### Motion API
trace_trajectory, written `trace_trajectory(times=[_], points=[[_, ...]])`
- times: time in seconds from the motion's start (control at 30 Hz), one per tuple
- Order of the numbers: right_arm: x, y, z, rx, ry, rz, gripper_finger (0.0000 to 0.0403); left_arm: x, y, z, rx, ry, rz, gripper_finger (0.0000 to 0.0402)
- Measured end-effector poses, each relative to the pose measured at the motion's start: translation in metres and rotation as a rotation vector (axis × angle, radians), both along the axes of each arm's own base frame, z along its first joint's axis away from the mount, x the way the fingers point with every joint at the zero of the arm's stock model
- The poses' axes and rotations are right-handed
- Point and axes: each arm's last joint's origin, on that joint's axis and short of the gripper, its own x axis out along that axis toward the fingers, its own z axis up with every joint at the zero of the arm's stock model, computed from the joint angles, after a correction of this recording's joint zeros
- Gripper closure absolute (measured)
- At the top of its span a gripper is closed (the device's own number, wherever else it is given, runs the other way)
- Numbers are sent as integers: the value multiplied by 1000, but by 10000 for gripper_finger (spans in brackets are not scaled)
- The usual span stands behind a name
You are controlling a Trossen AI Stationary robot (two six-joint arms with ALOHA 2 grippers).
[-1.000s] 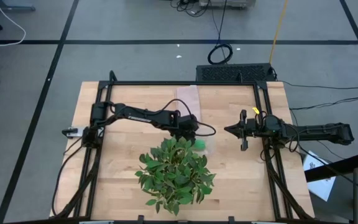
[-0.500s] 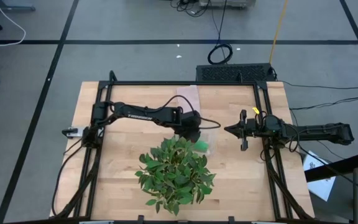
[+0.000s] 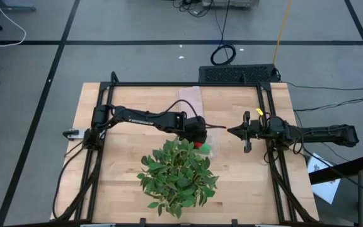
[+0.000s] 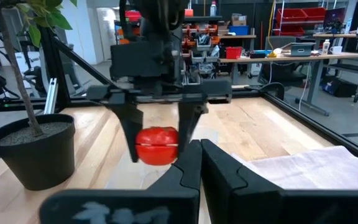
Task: Pick and placing Produce into tupperware
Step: Put the tomato into the transparent bin
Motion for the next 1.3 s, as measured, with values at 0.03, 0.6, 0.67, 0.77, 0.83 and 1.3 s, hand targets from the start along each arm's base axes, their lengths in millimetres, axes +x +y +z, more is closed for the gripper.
trace_trajectory(times=[0.03, 0.6, 0.67, 0.77, 0.83, 1.3], points=[[0, 0, 0, 0, -1, 0, 403, 0, 1, 0, 8, 3, 6, 142], [0, 0, 1, 3, -9, 1, 403, 2, 13, -30, -5, 103, 17, 142], [0, 0, 1, 2, -12, 1, 403, 0, 13, -31, -6, 128, 17, 142], [0, 0, 1, 2, -11, 1, 403, 1, 12, -36, -9, 141, 8, 142], [0, 0, 1, 1, -12, 1, 403, -1, 12, -40, -24, 171, -1, 142], [0, 0, 1, 0, -15, 2, 403, 3, 12, -63, -36, 219, -47, 142]])
